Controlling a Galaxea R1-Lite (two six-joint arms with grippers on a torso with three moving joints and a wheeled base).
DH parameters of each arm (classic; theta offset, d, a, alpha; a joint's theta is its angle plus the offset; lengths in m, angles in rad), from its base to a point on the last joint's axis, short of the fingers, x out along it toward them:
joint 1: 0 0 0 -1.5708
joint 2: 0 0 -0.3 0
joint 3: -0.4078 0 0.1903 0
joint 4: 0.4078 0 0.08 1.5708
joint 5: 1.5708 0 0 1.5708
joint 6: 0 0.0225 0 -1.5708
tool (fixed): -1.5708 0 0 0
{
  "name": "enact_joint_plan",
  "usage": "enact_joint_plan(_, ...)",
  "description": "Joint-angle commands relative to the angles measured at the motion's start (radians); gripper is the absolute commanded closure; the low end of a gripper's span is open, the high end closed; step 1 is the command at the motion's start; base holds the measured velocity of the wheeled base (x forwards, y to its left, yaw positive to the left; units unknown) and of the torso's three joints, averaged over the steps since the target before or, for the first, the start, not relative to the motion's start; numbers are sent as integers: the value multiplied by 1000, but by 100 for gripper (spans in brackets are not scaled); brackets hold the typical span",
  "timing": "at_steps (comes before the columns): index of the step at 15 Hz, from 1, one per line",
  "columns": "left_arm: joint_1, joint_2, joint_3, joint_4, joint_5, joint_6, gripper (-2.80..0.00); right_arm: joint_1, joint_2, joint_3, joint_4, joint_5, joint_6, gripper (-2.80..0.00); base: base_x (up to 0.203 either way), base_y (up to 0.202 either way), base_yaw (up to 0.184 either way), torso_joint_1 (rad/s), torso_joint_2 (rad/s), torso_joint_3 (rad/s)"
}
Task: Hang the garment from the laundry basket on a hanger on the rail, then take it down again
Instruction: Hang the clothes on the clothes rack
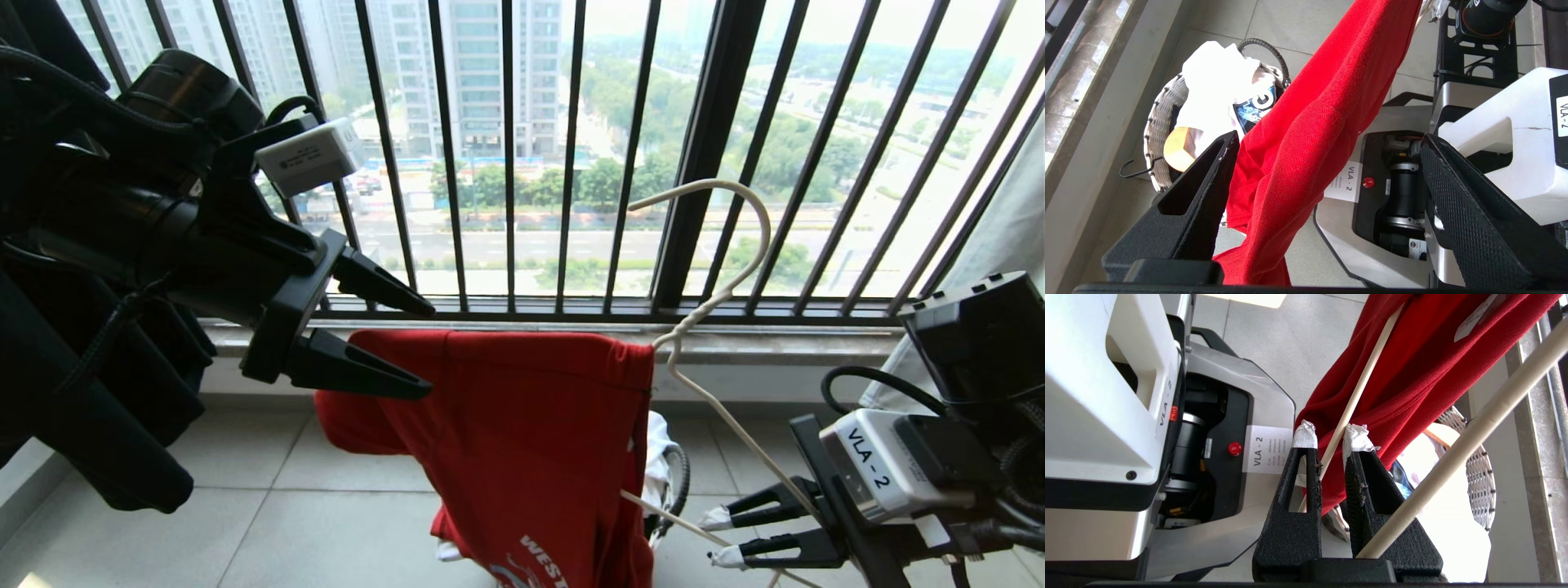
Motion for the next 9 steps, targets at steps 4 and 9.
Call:
enact_joint_plan(4, -23, 35, 5, 5, -30, 5, -280, -3, -17, 17, 1, 7, -23, 0, 0, 0, 0, 0, 0, 0)
enact_joint_plan(9, -38, 63, 6, 8, -61, 3, -280, -15, -24, 50, -84, 11, -26, 0, 0, 0, 0, 0, 0, 0)
